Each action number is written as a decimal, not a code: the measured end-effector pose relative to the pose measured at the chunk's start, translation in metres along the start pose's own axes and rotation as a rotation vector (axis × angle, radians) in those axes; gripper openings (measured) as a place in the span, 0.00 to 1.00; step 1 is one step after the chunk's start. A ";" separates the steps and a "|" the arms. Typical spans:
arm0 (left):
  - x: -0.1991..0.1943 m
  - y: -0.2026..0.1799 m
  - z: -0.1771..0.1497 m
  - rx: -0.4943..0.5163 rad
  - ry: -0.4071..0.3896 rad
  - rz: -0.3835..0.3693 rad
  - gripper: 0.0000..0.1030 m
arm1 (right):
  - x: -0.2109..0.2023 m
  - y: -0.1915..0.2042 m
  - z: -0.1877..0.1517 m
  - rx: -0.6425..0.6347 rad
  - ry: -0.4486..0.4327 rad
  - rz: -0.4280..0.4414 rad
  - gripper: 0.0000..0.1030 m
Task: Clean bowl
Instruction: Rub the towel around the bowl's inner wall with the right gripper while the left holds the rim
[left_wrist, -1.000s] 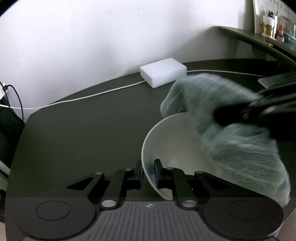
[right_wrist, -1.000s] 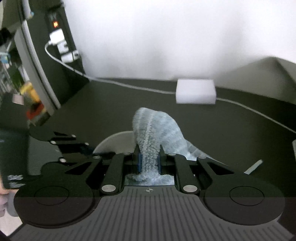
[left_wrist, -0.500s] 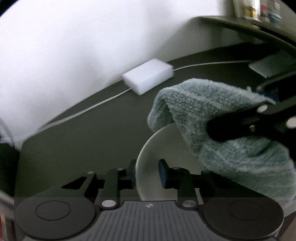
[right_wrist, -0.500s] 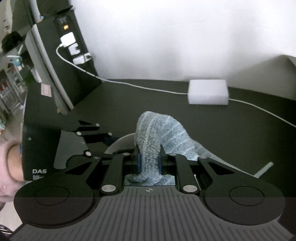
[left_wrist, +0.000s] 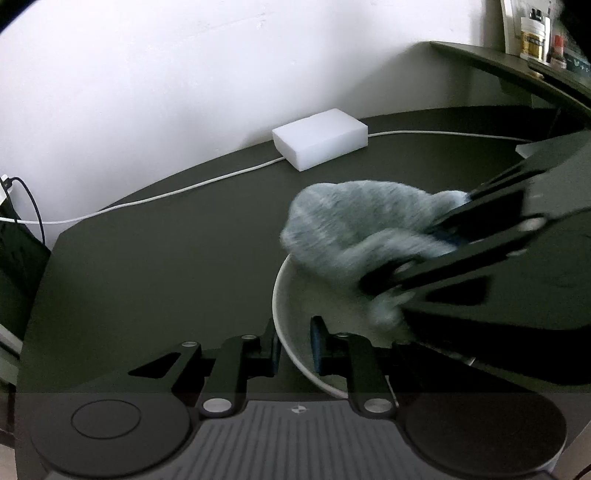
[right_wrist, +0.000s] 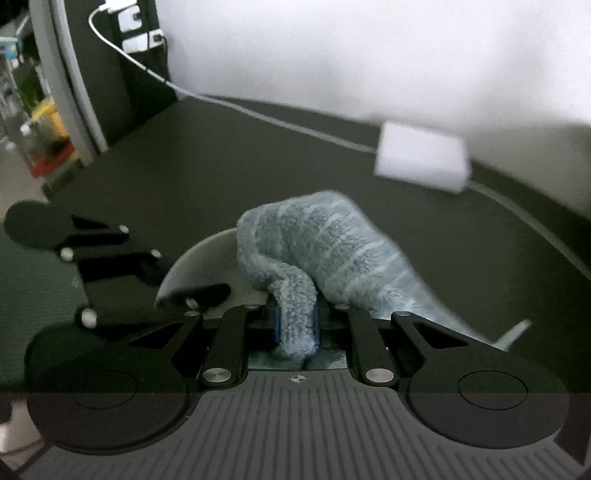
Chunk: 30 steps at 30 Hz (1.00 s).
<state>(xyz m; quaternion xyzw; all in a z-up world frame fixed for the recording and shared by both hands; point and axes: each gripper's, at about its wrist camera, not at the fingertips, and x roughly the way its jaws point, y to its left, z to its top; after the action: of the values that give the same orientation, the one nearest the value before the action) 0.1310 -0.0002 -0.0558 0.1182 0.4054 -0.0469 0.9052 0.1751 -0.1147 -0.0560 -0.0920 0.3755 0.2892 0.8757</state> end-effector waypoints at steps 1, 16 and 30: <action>0.000 0.000 0.000 -0.002 -0.001 -0.001 0.15 | -0.010 -0.003 -0.003 0.013 -0.025 -0.006 0.14; 0.001 -0.001 -0.002 -0.026 -0.003 -0.013 0.17 | 0.021 -0.003 0.007 0.064 0.043 0.089 0.16; -0.010 0.009 0.000 -0.058 -0.013 -0.017 0.28 | -0.065 -0.027 0.006 0.103 -0.149 0.030 0.17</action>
<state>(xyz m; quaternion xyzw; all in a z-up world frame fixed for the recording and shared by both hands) 0.1260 0.0084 -0.0468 0.0883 0.4019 -0.0436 0.9104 0.1587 -0.1629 -0.0076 -0.0195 0.3249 0.2888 0.9004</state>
